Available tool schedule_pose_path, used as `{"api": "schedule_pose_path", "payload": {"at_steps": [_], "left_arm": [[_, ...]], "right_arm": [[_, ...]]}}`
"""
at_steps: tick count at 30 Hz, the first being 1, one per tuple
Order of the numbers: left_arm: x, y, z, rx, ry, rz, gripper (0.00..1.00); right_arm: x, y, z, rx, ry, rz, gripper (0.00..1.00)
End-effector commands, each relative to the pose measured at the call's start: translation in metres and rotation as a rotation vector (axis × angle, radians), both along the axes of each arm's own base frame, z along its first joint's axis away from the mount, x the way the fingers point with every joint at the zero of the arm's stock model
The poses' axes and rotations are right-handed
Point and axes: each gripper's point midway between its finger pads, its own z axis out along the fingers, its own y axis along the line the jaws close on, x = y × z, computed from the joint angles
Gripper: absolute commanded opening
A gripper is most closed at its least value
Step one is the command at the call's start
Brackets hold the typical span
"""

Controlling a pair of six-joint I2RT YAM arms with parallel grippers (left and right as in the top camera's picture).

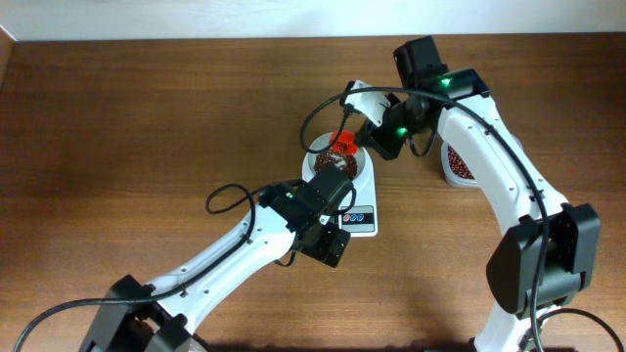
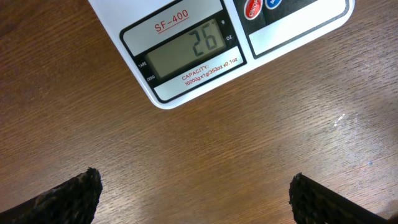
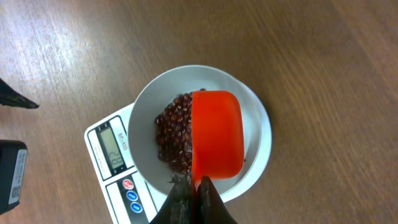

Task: Scoop item into bowl and weigh 50g on scale
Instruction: 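Tilt the scoop with the right gripper to pour beans into the bowl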

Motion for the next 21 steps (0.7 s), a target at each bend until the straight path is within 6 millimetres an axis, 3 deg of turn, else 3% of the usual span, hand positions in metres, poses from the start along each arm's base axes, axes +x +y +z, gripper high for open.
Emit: {"api": "schedule_pose_path", "payload": {"at_steps": [1,8,17,21], "left_arm": [[-0.001,0.002,0.001,0.004,-0.010,-0.003,0.99],[-0.001,0.001,0.001,0.004,-0.010,-0.003,0.99],[-0.001,0.001,0.001,0.004,-0.010,-0.003,0.99],[-0.001,0.002,0.001,0.004,-0.010,-0.003,0.99]], "right_arm": [[-0.012,0.007,0.015,-0.001,-0.044,0.088,0.04],[0.001,0.005,0.015,-0.024,-0.064,0.017,0.04],[-0.001,0.005,0.014,-0.025,-0.055,0.016,0.04],[0.001,0.008,0.032,0.106,0.067,-0.133,0.04]]}}
